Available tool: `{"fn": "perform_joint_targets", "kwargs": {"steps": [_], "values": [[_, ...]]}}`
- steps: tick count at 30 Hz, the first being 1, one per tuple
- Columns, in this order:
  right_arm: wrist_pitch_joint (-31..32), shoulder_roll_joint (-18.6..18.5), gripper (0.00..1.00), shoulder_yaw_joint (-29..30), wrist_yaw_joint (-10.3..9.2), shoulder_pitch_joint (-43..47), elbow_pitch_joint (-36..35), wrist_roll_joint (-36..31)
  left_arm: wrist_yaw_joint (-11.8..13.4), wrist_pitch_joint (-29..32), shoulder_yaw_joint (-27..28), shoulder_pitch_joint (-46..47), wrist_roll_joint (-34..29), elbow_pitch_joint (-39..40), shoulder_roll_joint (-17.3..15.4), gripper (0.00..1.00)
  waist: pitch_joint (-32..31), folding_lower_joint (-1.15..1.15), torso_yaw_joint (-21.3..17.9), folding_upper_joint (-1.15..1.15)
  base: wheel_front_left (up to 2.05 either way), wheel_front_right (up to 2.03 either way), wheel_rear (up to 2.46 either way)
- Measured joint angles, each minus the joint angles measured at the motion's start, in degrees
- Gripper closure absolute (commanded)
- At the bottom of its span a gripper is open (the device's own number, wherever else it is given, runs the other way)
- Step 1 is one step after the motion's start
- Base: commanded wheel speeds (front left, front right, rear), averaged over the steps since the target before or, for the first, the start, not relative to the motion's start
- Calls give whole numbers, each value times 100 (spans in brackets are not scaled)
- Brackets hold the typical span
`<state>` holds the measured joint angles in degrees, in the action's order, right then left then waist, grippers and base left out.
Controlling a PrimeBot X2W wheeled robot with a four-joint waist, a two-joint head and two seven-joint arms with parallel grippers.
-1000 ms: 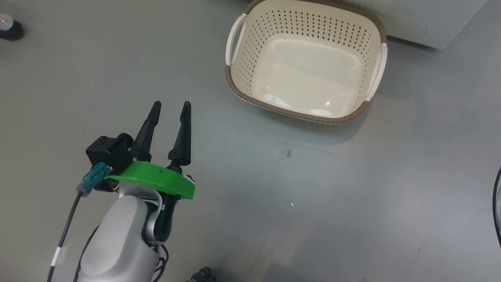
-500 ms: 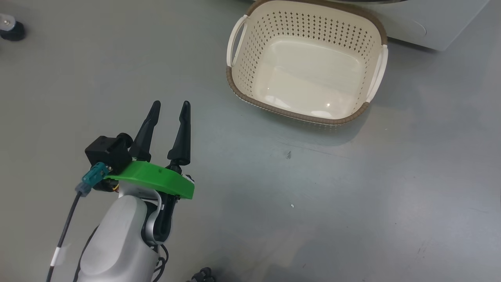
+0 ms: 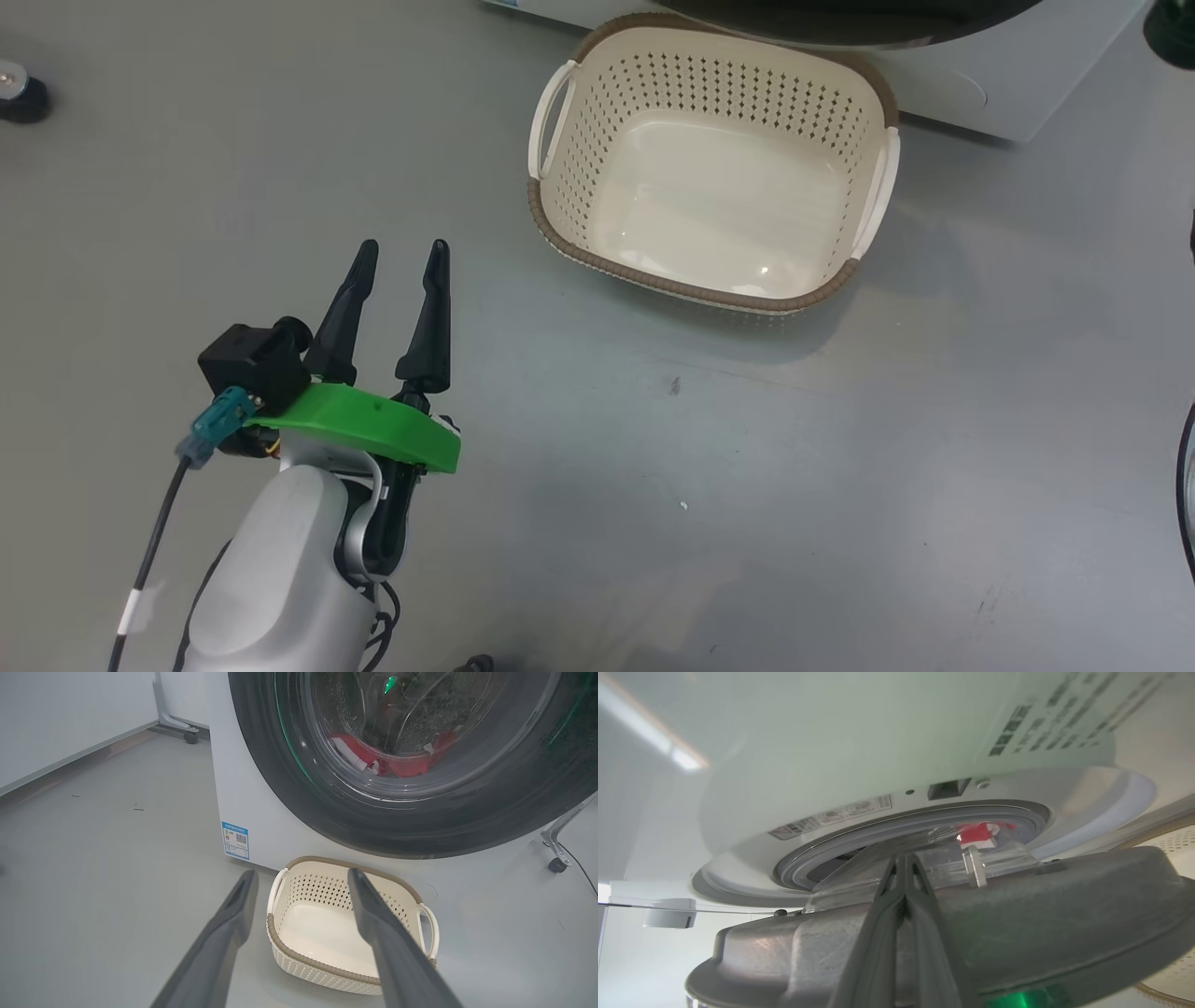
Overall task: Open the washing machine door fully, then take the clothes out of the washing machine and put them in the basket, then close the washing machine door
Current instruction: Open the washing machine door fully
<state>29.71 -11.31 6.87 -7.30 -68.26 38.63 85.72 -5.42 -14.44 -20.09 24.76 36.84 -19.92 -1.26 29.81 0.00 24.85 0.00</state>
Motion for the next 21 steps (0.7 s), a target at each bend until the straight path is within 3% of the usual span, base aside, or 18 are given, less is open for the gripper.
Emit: {"fn": "perform_joint_targets", "kwargs": {"steps": [21], "values": [[287,368,100,-66,15,789,366,209,-1,0,-13,-180,-222,-176,-1,0,-688,0,-237,0,0,0,0]]}}
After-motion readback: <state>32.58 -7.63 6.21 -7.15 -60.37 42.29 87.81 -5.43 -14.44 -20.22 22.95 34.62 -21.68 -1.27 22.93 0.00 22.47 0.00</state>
